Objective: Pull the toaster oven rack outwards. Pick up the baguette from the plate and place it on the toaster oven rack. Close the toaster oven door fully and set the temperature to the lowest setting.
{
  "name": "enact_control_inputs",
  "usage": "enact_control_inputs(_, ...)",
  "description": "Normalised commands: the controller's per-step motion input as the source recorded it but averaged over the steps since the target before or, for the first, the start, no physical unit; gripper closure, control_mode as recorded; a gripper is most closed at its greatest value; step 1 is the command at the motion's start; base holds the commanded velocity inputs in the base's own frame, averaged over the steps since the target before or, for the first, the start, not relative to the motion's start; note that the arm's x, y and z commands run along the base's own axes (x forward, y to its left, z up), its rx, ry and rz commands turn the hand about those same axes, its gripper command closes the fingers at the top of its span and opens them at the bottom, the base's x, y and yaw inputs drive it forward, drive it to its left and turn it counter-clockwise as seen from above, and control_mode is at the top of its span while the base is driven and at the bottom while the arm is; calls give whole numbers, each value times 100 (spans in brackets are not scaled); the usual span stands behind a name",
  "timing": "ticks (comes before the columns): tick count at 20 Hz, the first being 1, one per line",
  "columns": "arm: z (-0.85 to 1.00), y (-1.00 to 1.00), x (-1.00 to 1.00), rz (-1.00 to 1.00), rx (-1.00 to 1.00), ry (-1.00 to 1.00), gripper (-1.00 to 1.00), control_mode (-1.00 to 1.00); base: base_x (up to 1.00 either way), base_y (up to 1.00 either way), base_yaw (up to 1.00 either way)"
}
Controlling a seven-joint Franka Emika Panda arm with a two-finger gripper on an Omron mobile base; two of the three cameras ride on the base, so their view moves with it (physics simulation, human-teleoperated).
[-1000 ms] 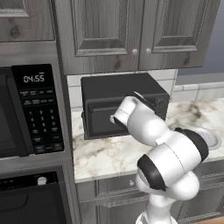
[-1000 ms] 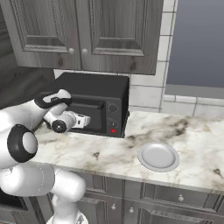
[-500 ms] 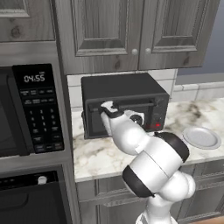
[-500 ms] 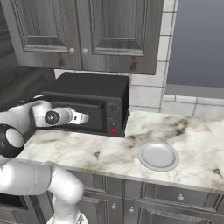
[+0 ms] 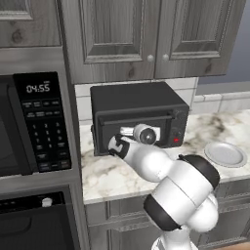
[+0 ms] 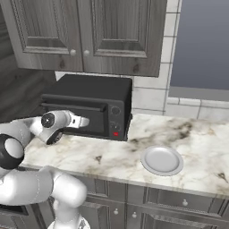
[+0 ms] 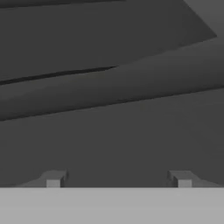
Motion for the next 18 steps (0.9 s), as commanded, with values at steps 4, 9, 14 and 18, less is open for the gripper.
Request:
enact_control_inputs(4, 75, 5, -90, -2, 0, -13, -100, -100, 0, 0, 0)
enact_control_inputs(9, 100, 0, -25, -10, 0, 0, -100, -100, 0, 0, 0)
enact_control_inputs(14, 100, 0, -14, -13, 9, 14, -100, -100, 0, 0, 0)
enact_control_inputs(18, 92, -14, -72, -9, 13, 42, -100, -100, 0, 0, 0)
